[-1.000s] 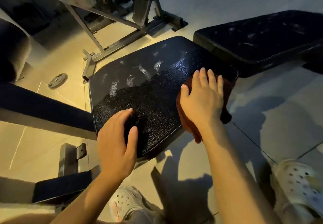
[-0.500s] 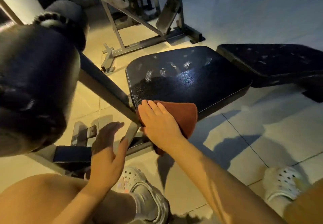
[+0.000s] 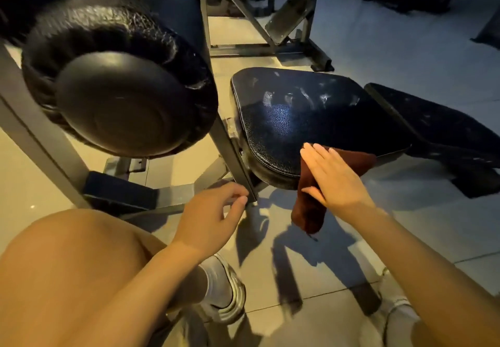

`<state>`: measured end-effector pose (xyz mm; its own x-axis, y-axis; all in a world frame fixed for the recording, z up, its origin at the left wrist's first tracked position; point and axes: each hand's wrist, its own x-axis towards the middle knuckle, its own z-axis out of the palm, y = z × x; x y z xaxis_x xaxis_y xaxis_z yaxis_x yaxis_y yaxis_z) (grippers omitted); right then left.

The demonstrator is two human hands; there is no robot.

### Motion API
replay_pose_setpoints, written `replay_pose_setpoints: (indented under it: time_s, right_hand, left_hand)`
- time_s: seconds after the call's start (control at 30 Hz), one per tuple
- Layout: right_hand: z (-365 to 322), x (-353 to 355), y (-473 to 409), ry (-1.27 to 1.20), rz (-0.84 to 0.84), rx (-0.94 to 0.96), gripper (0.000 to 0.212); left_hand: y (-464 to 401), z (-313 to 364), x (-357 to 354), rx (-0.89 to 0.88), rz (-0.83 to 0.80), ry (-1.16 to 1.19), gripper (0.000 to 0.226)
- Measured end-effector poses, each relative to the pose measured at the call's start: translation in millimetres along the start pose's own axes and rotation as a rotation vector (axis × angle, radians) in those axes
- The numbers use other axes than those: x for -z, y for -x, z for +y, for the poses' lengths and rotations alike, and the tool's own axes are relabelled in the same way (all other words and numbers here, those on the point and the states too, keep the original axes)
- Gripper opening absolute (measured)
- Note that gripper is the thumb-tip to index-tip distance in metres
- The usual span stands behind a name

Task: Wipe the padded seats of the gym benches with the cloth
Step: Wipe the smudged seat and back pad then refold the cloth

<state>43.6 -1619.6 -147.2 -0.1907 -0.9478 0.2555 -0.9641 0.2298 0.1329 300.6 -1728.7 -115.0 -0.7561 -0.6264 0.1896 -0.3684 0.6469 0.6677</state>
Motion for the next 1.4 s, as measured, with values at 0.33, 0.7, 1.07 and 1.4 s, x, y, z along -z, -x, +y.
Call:
replay_pose_setpoints:
  time_s: [0.33, 0.7, 1.07, 1.4]
  right_hand:
    - [-1, -12, 2, -0.016, 0.208, 0.077, 0.083]
    - [-78, -6, -43, -0.054, 0.103, -0.016, 0.064]
    - [-10, 13, -56, -0.349, -0.181, -0.239, 0.071]
    - [176, -17, -17, -0.340, -0.196, -0.552, 0.077]
  left_hand:
    - [-2, -6, 3, -0.010, 0.049, 0.016, 0.026]
    - [-14, 8, -8, -0.012, 0.103, -0.002, 0.033]
    - [-100, 22, -46, -0.170, 0.286, -0.020, 0.039]
    - [-152, 43, -89, -0.027, 0.306, -0.360, 0.051]
